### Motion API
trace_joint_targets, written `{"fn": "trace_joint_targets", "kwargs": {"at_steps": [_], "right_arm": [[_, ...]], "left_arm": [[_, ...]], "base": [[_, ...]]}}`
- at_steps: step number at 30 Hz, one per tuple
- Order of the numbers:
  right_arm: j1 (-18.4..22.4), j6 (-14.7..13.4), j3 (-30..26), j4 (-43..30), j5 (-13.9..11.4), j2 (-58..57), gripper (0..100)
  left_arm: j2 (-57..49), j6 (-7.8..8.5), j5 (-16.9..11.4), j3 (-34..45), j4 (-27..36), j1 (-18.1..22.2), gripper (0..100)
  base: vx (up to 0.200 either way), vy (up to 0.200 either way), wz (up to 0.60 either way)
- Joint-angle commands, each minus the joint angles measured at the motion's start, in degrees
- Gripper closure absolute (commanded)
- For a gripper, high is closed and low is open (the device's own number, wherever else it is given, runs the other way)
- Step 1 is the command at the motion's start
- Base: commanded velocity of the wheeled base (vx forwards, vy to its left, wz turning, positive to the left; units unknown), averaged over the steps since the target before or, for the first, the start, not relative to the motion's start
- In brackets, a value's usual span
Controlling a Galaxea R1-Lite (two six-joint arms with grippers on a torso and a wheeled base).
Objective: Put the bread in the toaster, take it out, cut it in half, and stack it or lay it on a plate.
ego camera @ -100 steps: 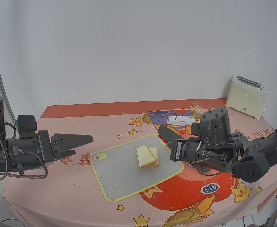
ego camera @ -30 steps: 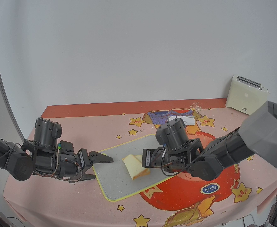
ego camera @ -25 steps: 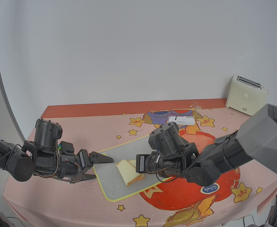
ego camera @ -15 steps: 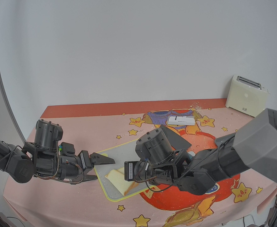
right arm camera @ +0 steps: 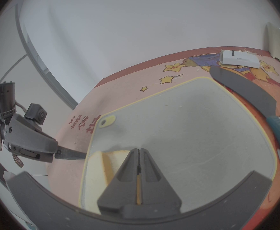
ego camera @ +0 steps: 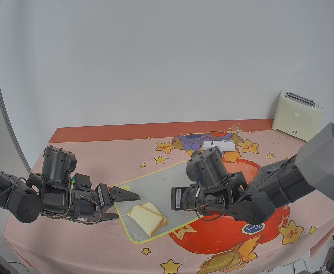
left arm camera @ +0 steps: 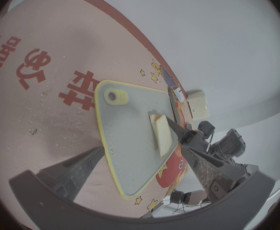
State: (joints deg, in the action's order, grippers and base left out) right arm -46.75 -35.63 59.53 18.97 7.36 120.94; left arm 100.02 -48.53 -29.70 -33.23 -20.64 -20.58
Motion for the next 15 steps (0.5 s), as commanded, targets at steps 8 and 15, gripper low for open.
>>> {"fn": "trace_joint_targets", "kwargs": {"at_steps": [8, 15], "right_arm": [[-4.0, -0.2, -8.3, -0.2, -0.6, -5.4, 100], [-5.3, -0.3, -7.1, -0.2, -0.6, -4.0, 100]], "left_arm": [[0.5, 0.45, -0.1, 1.2, 0.0, 0.0, 0], [0.3, 0.28, -0.2, 1.1, 0.0, 0.0, 0]], "base": [[0.000, 0.000, 0.00], [0.000, 0.000, 0.00]]}}
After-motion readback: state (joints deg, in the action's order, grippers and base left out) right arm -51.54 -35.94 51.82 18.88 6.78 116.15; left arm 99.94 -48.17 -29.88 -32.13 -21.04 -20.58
